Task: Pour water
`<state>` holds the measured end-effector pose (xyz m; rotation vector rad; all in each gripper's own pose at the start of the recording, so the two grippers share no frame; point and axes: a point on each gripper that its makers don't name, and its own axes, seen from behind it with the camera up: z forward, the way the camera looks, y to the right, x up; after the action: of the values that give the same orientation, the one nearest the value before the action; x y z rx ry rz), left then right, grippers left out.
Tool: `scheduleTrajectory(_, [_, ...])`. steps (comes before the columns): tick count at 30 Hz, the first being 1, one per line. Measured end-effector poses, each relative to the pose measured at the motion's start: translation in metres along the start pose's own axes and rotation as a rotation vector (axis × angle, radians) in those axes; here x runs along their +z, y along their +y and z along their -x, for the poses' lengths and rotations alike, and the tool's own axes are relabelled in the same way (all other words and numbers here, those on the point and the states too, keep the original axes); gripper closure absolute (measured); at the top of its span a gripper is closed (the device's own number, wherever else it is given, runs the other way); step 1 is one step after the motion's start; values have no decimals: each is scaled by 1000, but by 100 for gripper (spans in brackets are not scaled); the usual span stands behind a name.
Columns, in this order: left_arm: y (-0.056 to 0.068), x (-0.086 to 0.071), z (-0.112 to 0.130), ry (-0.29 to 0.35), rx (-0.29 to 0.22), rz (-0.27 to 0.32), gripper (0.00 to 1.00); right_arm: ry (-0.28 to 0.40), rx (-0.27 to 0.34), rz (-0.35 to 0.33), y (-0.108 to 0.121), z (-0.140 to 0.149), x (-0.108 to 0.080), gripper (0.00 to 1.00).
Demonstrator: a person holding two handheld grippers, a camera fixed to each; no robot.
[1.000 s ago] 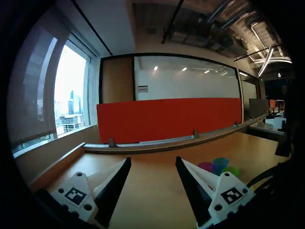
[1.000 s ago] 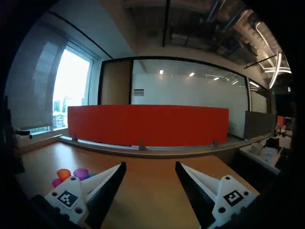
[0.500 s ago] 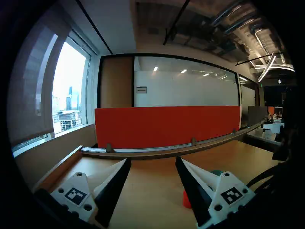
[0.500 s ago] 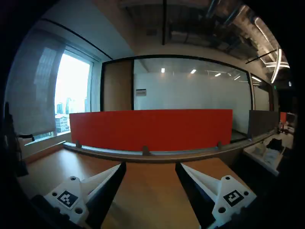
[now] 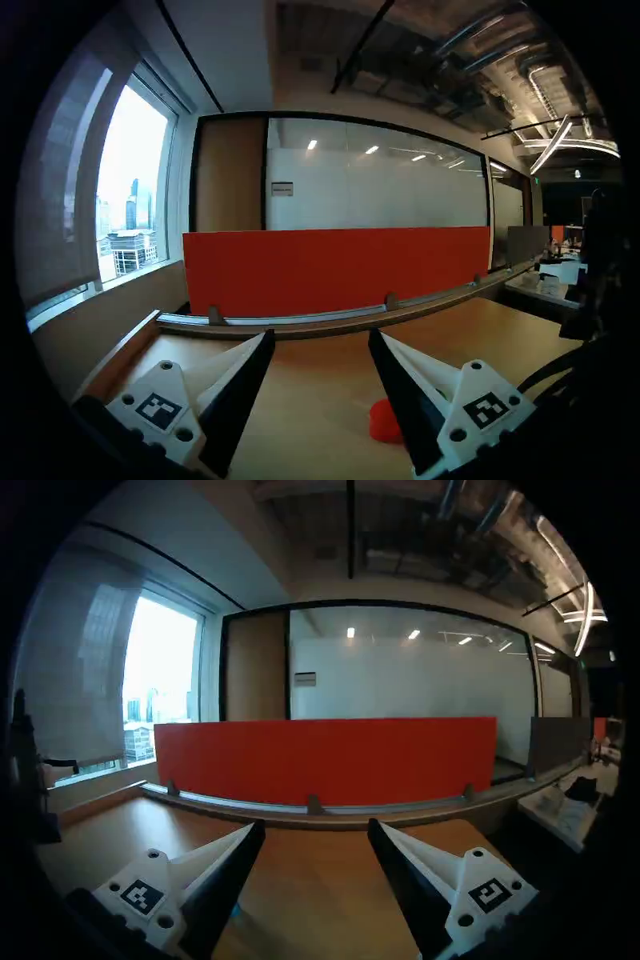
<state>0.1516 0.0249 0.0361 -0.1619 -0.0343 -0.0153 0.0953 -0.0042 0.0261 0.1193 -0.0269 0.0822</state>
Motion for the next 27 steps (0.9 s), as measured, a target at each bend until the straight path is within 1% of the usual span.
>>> scheduleTrajectory(4, [7, 1, -1, -5, 4, 34, 14, -2, -24, -40, -6, -1, -1, 0])
scheduleTrajectory(7, [12, 1, -1, -14, 10, 61, 14, -6, -44, -84, -14, -2, -3, 0])
scheduleTrajectory(11, [25, 1, -1, -18, 7, 112, 14, -3, -61, -154, -28, -6, -6, 0])
scheduleTrajectory(17, [41, -1, 1, -42, -19, 199, 14, 4, -56, -253, -47, -15, -11, 0])
scheduleTrajectory(23, [56, -2, -4, -41, -3, 272, 14, -1, -47, -324, -60, -17, -11, 0])
scheduleTrajectory(27, [64, -3, -9, -33, -10, 314, 14, -6, -46, -357, -67, -18, -10, 0])
